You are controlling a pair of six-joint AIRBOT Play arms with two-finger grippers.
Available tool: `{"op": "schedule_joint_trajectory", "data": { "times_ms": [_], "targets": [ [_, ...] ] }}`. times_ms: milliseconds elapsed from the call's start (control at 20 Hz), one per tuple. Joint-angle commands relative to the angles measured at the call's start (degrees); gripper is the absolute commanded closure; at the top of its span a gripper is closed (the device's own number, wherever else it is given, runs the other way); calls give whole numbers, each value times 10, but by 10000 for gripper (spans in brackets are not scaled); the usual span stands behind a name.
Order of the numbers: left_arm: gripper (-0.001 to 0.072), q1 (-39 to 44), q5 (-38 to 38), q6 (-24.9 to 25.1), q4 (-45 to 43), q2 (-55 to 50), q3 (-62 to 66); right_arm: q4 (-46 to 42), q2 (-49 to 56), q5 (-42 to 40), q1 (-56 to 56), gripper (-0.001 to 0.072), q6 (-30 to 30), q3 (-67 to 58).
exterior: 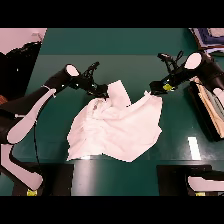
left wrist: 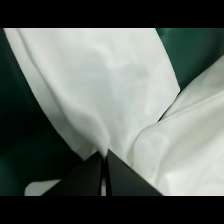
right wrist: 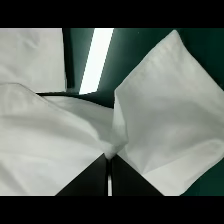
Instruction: Fold the shirts.
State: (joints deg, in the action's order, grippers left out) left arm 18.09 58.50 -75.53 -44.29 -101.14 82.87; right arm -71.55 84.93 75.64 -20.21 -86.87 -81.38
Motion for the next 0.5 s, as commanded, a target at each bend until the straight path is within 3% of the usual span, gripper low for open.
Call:
{"op": "schedule_joint_trajectory", "data": {
  "times_ms": [0, 100, 450],
  "targets": [
    [682, -17, -8, -4, -14, 8, 10, -7, -12, -3, 3, 696, -1, 0],
    [682, -42, -9, -23, -55, 39, 26, -15, -42, -11, 11, 696, -1, -2],
    [682, -93, -20, -20, -189, 276, 100, -36, -167, -23, 50, 696, -1, -103]
  ]
}}
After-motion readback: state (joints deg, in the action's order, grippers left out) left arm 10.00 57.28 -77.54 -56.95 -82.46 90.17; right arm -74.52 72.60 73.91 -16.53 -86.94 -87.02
